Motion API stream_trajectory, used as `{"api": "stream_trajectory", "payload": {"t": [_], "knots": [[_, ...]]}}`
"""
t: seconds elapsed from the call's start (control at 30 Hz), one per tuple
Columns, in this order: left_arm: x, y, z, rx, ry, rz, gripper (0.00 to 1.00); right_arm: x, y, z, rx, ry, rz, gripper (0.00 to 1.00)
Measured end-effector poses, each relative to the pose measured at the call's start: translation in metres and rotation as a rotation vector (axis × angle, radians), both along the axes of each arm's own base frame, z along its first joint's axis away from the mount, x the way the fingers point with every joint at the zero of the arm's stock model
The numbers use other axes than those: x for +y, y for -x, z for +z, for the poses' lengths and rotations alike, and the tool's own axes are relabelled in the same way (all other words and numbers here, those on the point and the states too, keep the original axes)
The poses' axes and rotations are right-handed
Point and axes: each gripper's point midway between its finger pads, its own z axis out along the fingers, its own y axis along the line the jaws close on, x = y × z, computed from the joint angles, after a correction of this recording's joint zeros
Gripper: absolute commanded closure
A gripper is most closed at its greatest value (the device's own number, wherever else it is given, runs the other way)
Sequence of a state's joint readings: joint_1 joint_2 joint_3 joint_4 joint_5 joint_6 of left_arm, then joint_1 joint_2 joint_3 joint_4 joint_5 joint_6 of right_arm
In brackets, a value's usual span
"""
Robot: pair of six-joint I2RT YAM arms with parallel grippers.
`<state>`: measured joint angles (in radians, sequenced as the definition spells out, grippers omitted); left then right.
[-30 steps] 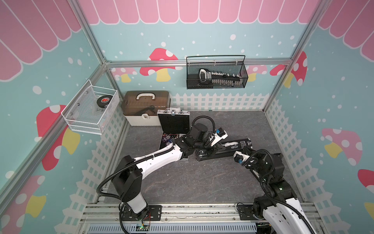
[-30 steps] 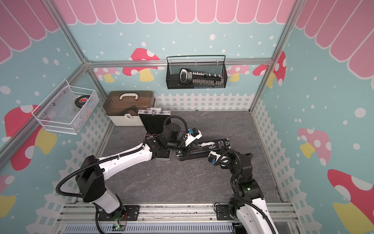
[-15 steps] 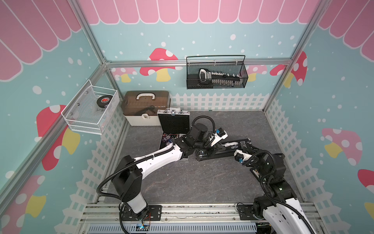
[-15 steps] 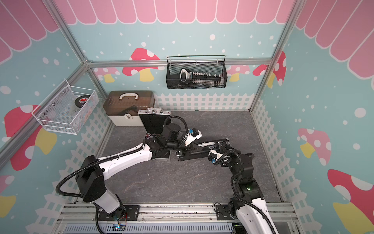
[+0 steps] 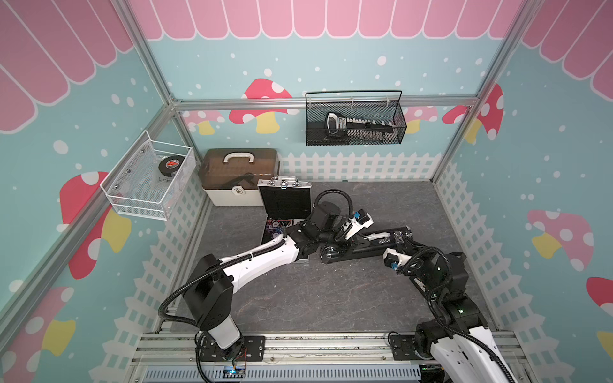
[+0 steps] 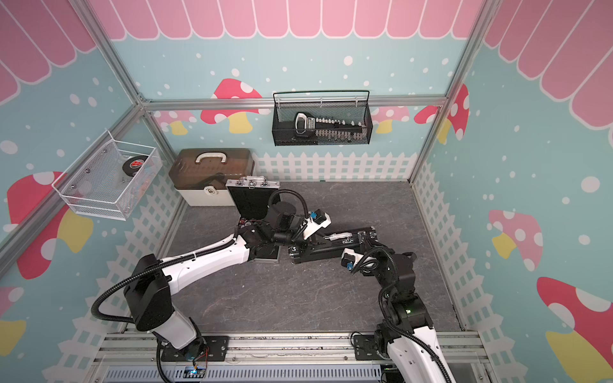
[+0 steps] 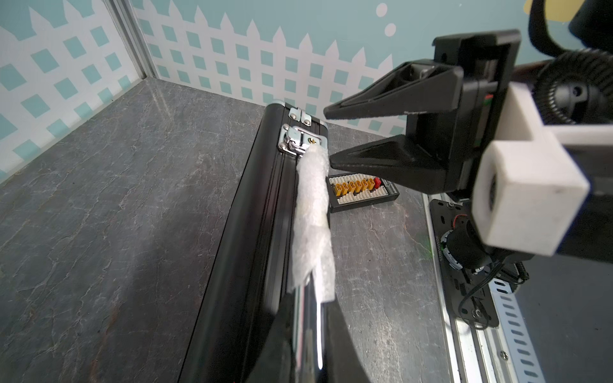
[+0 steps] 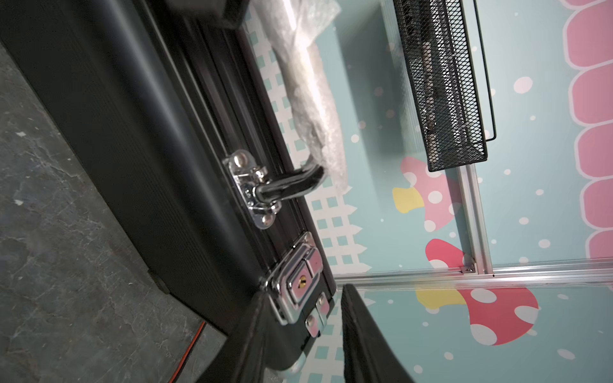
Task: Open the poker set cases
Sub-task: Open the fastener on the poker set case.
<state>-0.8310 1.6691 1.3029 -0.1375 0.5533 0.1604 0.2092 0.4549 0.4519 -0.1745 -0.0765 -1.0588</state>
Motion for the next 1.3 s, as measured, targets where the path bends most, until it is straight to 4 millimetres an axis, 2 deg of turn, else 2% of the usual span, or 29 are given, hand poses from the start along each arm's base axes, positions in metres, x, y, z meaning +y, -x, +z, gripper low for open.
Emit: {"api": "stream_trajectory", "payload": {"t": [0.3,1.3], "knots": [[0.000,0.000,0.000,-0.001,0.001,0.000,1.00,-0.001,-0.003,-0.003,-0.001,0.009,-0.007,0.63],[-0.001,-0.001,0.000,-0.006,0.003,0.003,1.00,-0.004,-0.011,0.006,-0.058,0.035,-0.029,0.64]]}}
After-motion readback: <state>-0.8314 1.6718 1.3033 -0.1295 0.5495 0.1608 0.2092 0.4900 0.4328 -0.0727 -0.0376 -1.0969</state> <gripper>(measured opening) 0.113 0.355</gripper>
